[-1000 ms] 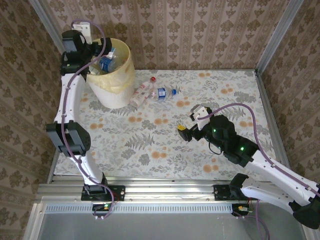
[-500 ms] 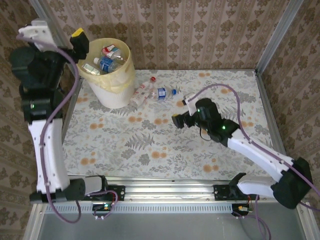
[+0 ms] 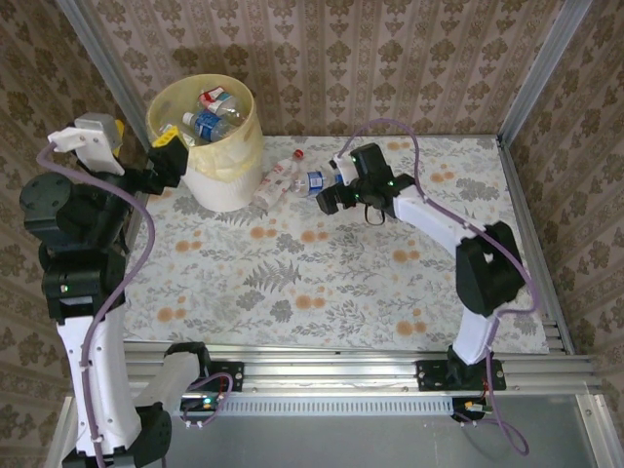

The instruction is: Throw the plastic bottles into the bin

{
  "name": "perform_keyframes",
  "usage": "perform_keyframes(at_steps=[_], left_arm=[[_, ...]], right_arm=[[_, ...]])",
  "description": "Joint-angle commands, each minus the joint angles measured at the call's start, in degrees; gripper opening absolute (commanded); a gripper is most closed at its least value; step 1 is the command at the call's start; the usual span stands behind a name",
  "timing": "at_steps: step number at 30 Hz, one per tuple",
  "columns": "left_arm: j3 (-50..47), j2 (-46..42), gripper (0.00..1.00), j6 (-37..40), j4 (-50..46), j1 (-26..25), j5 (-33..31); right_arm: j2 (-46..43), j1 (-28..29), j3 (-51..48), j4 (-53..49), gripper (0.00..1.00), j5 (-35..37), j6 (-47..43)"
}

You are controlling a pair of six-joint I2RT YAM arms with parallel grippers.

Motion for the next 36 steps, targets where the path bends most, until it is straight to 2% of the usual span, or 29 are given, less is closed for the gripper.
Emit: perform_keyframes(at_steps=[1,5,9,17,25,33,36], left_arm=[[-1.77,-3.41,1.00,-1.58,-5.09,-0.15,3.13],[-2.51,-6.06,1.00,1.02,-11.31,-0.16,5.49],[-1.22,-6.69,1.00,3.65,-17.91,-2.59,2.29],[-8.25,-10.49,1.00,-1.25,-14.72,-3.13,1.48],[-10.43,-11.72,1.00,-1.29,-16.24,-3.12,-0.19],[-13.36,-10.87,1.00,-3.17,-12.49,-3.13,3.66],[-14.75,-10.43,1.00,-4.17,-10.45,-3.13,4.67]], right_arm=[[6.56,-1.51,8.46,-4.72,1.00,-4.47,-6.81],[15.11,-3.02,18.20,-8.37,1.00,-7.53,-10.95],[21.92,-4.25,26.47,-11.07,1.00,-10.36,-12.91],[33.98,-6.01,41.11,-16.87,1.00,-18.03,-14.19],[47.16,-6.47,62.62,-27.92,1.00,-18.01,-16.07],[47.96,-6.29,63.85,-33.54,1.00,-21.03,-16.64],[46.89,-5.75,61.46,-34.83,1.00,-21.75,-16.61]])
